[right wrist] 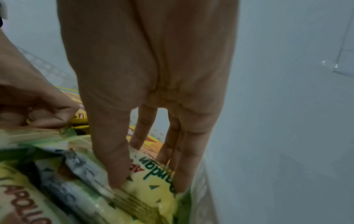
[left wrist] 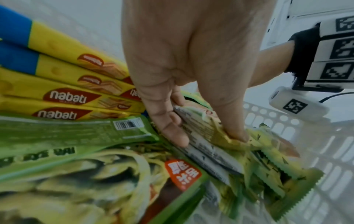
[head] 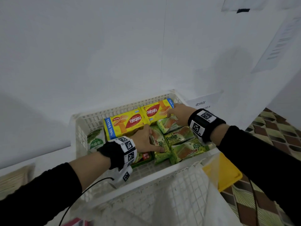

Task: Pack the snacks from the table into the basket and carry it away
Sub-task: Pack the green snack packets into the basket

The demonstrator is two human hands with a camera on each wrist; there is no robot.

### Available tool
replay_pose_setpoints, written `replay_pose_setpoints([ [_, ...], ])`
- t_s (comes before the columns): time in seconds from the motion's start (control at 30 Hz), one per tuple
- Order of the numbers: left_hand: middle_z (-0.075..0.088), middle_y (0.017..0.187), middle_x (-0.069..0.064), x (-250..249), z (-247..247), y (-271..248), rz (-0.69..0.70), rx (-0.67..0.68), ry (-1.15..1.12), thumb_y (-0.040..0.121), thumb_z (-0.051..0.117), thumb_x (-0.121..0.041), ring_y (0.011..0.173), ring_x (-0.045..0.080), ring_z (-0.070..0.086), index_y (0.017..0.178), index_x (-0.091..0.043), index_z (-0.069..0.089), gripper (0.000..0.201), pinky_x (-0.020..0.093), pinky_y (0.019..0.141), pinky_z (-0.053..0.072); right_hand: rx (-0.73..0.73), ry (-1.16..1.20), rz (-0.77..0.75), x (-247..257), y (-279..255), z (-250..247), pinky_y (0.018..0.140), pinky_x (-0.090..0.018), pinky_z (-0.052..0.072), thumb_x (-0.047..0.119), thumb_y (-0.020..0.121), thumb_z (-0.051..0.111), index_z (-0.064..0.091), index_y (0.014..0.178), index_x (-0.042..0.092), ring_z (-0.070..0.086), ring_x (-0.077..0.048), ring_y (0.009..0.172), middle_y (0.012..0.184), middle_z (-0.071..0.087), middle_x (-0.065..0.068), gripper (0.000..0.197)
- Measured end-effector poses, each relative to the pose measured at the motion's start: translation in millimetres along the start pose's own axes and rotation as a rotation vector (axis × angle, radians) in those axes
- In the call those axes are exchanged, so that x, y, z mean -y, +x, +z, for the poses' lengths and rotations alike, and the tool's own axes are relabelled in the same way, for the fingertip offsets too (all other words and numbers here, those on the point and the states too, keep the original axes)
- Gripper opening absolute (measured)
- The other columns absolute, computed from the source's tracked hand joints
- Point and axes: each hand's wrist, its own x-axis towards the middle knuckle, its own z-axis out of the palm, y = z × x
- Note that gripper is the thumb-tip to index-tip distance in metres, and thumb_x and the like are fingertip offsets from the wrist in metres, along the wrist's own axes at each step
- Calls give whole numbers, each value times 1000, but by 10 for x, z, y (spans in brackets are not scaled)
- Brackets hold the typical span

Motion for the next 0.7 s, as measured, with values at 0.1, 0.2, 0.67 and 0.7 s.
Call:
replay_pose_setpoints([
  [0.1, 50, 84, -7, -13, 40, -15, 23, -42, -42, 68, 77, -55, 68, 4, 49, 107, -17, 28, 74, 19, 54, 38, 44, -21, 32, 24, 15, 8, 91, -36, 49, 4, 81, 67, 51, 130, 22, 49, -28, 118, 133, 43, -11, 55],
  [0.2, 54, 78, -6, -2, 74, -42, 49, -72, -86, 69, 78, -52, 65, 7, 54, 117, -17, 26, 79, 19, 54, 40, 24, -29, 46, 41, 14, 31, 86, -36, 48, 7, 82, 68, 50, 128, 22, 50, -28, 116, 130, 46, -11, 52],
  [0.67, 63, 83, 1, 8, 72, -90, 58, -81, -30, 68, 73, -63, 73, 18, 64, 129, -20, 26, 88, 37, 71, 56, -13, -31, 90, 95, -81, -24, 69, -31, 41, 7, 83, 63, 49, 121, 20, 55, -27, 105, 124, 50, -10, 43],
  [0.7, 64, 82, 1, 4, 58, -107, 49, -78, -17, 68, 72, -63, 73, 18, 65, 130, -21, 26, 89, 37, 71, 57, -2, -30, 97, 106, -103, -59, 70, -31, 41, 9, 83, 64, 48, 124, 22, 54, -26, 106, 125, 49, -8, 46],
])
